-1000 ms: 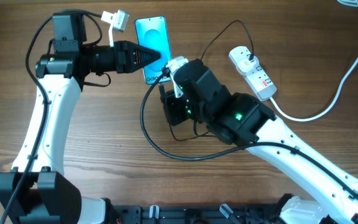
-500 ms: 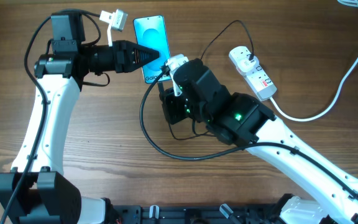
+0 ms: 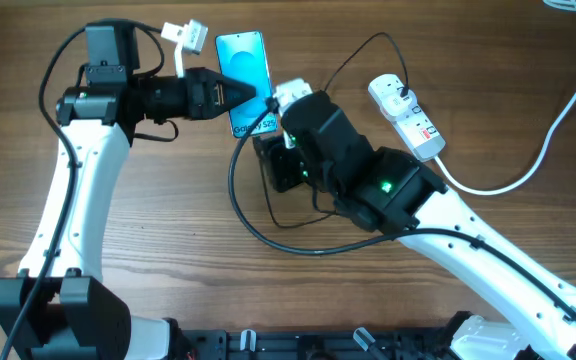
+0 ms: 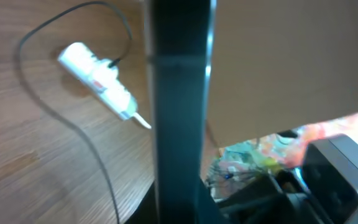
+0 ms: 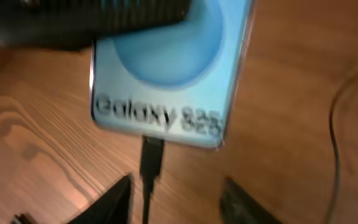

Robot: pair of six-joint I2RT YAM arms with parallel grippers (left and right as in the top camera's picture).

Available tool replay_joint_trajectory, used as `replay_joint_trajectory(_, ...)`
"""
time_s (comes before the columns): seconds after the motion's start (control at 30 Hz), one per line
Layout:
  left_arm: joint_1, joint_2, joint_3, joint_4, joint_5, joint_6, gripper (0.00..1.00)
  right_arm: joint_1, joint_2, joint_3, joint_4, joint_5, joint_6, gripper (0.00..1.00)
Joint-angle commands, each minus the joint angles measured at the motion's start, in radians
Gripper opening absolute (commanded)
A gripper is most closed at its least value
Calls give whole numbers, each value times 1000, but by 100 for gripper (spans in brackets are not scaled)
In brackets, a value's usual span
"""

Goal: Plug charger to phone and switch on socket
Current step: 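Open the right gripper and release the inserted plug, then lower the phone flat onto the table with the left gripper and release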

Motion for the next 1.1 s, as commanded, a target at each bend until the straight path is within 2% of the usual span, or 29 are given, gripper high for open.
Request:
replay_joint_trajectory(0.0, -4, 4, 1, -82, -304, 23, 4, -4, -20, 21, -102, 56, 21, 69)
replay_joint_trajectory(0.03, -4, 18, 1, -114, -356, 37, 4, -5, -20, 21, -129, 96, 48, 86)
replay_joint_trajectory(0.13, -29, 100, 1, -183, -359, 105, 4, -28, -18, 21, -216, 211, 186, 99)
replay_joint_trajectory(0.2, -63, 181, 1, -182, -367, 105, 4, -56, -6, 21, -243, 210, 237, 99)
replay_joint_trajectory(0.33, -131, 309, 1, -156, -431, 134, 4, -82, 10, 19, -304, 203, 232, 99)
replay_joint_trajectory(0.43, -178, 386, 1, -116, -437, 129, 4, -82, 19, -19, -271, 165, 230, 99)
replay_joint_trajectory(0.63, -218, 461, 1, -24, -476, 122, 4, -82, 36, -33, -270, 153, 228, 100)
replay_joint_trajectory(0.87, -220, 538, 1, -13, -478, 119, 5, -82, 44, -33, -270, 151, 226, 100)
replay_joint_trajectory(1.07, -220, 541, 0, -8, -522, 119, 12, -82, 44, -33, -270, 151, 225, 100)
